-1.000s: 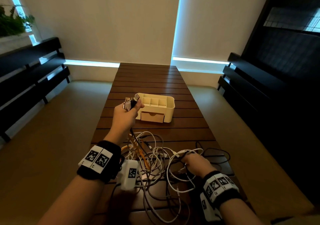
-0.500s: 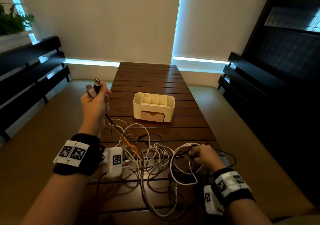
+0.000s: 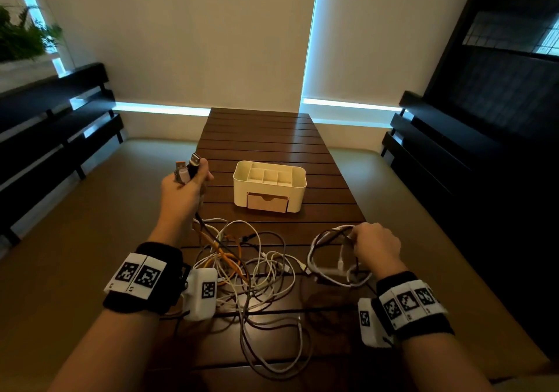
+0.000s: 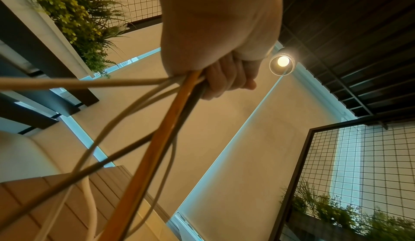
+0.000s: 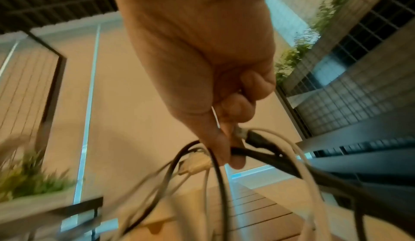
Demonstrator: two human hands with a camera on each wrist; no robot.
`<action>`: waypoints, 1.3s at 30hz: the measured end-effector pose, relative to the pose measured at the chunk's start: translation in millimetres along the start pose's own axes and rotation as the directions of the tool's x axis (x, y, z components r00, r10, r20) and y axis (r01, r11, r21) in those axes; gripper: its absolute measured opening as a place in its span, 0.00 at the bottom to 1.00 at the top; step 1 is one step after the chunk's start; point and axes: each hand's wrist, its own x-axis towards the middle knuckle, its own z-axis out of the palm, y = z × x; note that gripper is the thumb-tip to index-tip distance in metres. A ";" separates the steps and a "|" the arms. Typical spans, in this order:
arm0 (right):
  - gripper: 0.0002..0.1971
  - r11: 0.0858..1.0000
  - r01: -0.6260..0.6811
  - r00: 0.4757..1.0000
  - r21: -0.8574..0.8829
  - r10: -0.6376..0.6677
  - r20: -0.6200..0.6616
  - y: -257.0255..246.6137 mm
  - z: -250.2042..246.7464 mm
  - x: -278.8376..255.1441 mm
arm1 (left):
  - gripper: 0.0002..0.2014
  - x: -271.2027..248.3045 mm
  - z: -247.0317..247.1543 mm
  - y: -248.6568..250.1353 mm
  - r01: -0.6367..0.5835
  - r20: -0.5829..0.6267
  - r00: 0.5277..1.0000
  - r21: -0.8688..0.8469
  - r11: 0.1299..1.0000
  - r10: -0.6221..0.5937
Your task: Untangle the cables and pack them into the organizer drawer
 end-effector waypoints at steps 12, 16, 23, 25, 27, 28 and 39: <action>0.11 0.978 0.054 0.998 0.201 -0.056 0.005 -20.6 49.1 -3.0 | 0.15 -3.0 -19.0 10.8 -0.061 -0.135 0.990 -0.141 0.988 0.042; 0.09 0.817 0.345 0.929 0.462 -0.366 -0.047 -67.2 50.0 -14.0 | 0.16 -0.3 -22.6 22.2 -0.020 -0.123 0.992 -0.381 0.924 -0.029; 0.12 0.736 0.676 0.701 -0.028 -0.631 0.333 -102.4 103.6 -18.9 | 0.16 7.1 -30.4 31.9 -0.034 -0.091 0.996 -0.481 0.876 -0.012; 0.10 0.781 0.616 0.743 0.106 -0.620 0.253 -81.0 111.0 -7.6 | 0.15 7.9 -41.2 31.4 -0.071 -0.133 0.991 -0.424 0.903 0.015; 0.10 0.791 0.428 0.868 0.438 -0.494 0.044 -53.0 105.6 7.2 | 0.16 8.5 -52.6 27.9 -0.075 -0.167 0.986 -0.393 0.916 0.009; 0.10 0.722 0.304 0.941 0.622 -0.331 -0.075 -38.6 97.6 14.2 | 0.16 8.5 -58.2 25.3 -0.065 -0.180 0.984 -0.394 0.917 -0.008; 0.19 -0.458 0.225 0.687 0.860 0.701 0.194 67.6 45.2 31.9 | 0.16 4.7 -71.0 -8.7 0.004 -0.281 0.955 -0.312 0.950 -0.096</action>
